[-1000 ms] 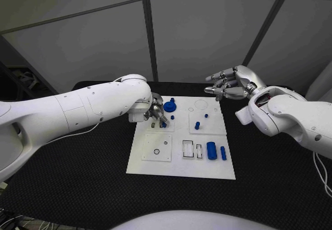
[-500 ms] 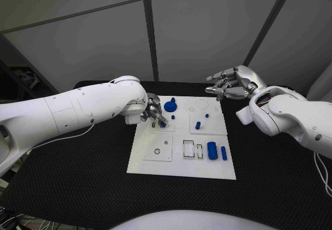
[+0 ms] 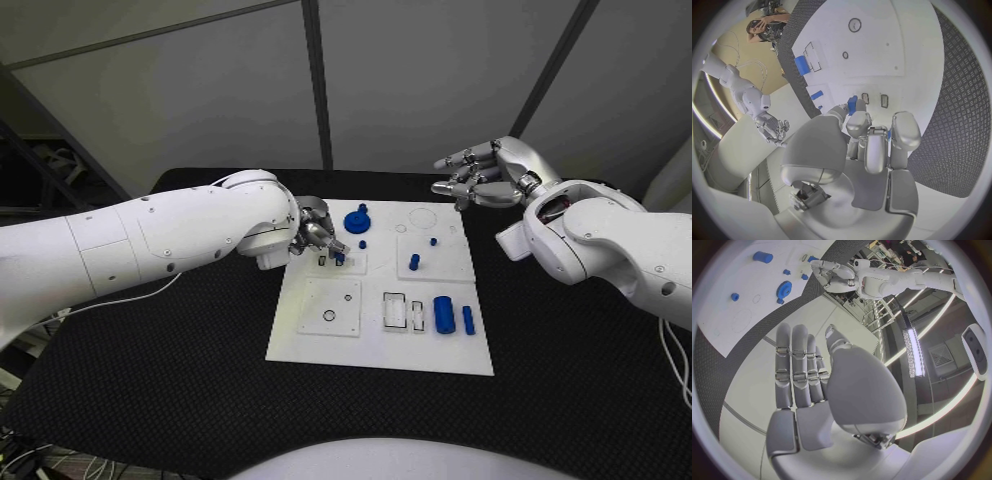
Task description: Assemble the parts on the task board
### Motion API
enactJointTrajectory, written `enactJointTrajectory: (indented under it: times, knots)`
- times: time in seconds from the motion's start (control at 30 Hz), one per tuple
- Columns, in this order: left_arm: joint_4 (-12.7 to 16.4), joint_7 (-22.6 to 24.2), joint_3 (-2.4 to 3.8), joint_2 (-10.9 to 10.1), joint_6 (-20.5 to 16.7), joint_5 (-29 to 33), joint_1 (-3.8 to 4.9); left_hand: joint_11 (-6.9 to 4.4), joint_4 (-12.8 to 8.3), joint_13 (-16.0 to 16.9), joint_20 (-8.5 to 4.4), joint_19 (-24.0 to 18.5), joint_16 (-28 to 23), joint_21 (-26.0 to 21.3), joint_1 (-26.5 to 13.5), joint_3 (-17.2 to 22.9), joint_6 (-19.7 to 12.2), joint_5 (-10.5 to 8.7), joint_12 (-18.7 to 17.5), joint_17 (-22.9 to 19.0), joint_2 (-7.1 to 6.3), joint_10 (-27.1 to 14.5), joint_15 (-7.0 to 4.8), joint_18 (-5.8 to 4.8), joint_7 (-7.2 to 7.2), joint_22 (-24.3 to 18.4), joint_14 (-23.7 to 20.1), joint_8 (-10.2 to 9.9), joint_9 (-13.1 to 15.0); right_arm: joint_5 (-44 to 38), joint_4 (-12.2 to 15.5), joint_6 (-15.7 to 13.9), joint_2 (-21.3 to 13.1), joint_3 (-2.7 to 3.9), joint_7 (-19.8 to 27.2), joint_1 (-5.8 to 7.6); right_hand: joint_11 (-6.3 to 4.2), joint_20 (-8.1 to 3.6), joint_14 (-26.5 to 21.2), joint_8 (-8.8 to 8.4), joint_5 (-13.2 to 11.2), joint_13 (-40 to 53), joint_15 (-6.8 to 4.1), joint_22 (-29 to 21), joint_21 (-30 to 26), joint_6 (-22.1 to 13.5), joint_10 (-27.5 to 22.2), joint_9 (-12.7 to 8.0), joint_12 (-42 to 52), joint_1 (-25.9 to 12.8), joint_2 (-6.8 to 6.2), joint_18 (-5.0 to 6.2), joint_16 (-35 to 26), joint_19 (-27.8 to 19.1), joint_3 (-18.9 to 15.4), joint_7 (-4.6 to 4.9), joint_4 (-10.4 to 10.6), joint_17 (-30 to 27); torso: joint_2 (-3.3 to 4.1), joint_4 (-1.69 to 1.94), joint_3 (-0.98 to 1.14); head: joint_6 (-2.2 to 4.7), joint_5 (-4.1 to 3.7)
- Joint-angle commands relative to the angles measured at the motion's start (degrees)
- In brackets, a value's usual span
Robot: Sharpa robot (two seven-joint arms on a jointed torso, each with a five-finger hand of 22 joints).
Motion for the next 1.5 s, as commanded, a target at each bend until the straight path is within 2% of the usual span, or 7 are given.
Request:
enactJointTrajectory:
  times: [0.03, 0.2, 0.37, 0.8, 1.5]
  knots:
    - [0.3, 0.6, 0.01, -0.2, -2.8, -3.1, -0.40, -0.06, -11.6, 0.1, 0.02, 0.3, 0.2, 0.2, -0.9, 12.2, 0.4, 0.21, 0.4, 9.1, -0.05, 0.6, -0.41, 0.22, 0.00, 0.0, 4.5, -0.2, 0.1, -0.5, 0.0, 0.2, 0.0, 0.05, 0.4, 0.13, 0.00, -0.18, 0.3, -0.01, 0.3, -0.1, -0.04, -0.1, -0.4, 0.4, 0.4, 0.0, -0.3, -0.3, 0.27, 0.25, -0.2, 0.4, 0.1, -0.08, -0.3, 0.1, 0.06, -0.02, -0.03, -0.07, 0.06]
    - [-0.1, 0.4, 0.00, 0.0, -3.0, -4.8, -1.08, -0.07, -11.8, 0.2, 0.01, 0.4, 0.2, 0.2, -1.0, 12.5, 0.4, 0.22, 0.4, 9.1, -0.14, 0.7, -0.42, 0.21, -0.01, 0.1, 4.5, -0.3, 0.3, -0.7, 0.1, 0.3, -0.1, 0.05, 0.5, 0.13, 0.00, -0.18, 0.3, -0.01, 0.3, -0.1, -0.04, -0.1, -0.4, 0.4, 0.4, 0.0, -0.3, -0.3, 0.27, 0.25, -0.2, 0.4, 0.1, -0.08, -0.3, 0.1, 0.10, -0.10, -0.05, -0.13, 0.16]
    - [-0.6, 0.4, 0.01, 0.4, -3.1, -5.8, -1.31, -0.08, -12.0, 0.3, 0.00, 0.4, 0.2, 0.2, -1.2, 12.8, 0.5, 0.22, 0.4, 9.2, -0.24, 0.7, -0.43, 0.21, -0.01, 0.1, 4.5, -0.4, 0.4, -0.8, 0.1, 0.3, -0.1, 0.04, 0.4, 0.13, 0.02, -0.17, 0.3, -0.03, 0.3, -0.2, -0.02, -0.1, -0.5, 0.4, 0.4, 0.0, -0.3, -0.5, 0.28, 0.24, -0.3, 0.5, 0.1, -0.06, -0.2, 0.1, 0.12, -0.18, -0.03, -0.17, 0.14]
    - [-1.0, 0.7, 0.01, 1.1, -2.9, -6.2, -1.40, -0.09, -12.5, 0.4, -0.02, 0.4, 0.3, 0.3, -1.4, 13.3, 0.6, 0.20, 0.4, 9.2, -0.44, 0.8, -0.44, 0.19, -0.02, 0.3, 4.5, -0.5, 0.7, -1.0, 0.1, 0.4, 0.0, 0.04, 0.4, 0.12, 0.02, -0.17, 0.3, -0.03, 0.3, -0.3, -0.02, -0.2, -0.6, 0.4, 0.4, 0.0, -0.2, -0.6, 0.30, 0.24, -0.4, 0.5, 0.1, -0.06, -0.2, 0.1, 0.09, -0.07, -0.04, -0.28, -0.11]
    - [-1.6, 0.1, 0.01, 1.7, 0.0, -9.0, -1.62, -0.08, -12.9, 0.4, -0.02, 0.3, 0.3, 0.2, -1.6, 13.9, 0.7, 0.04, 0.1, 9.2, -0.62, 0.8, -0.43, 0.21, 0.00, 0.2, 4.5, -0.6, 0.9, -1.0, 0.0, 0.7, 0.1, 0.04, 0.4, 0.12, 0.03, -0.17, 0.4, -0.04, 0.3, -0.3, -0.01, -0.2, -0.6, 0.4, 0.4, 0.0, -0.2, -0.7, 0.32, 0.23, -0.5, 0.6, 0.1, -0.05, -0.2, 0.2, 0.07, -0.07, -0.03, -0.78, -0.05]
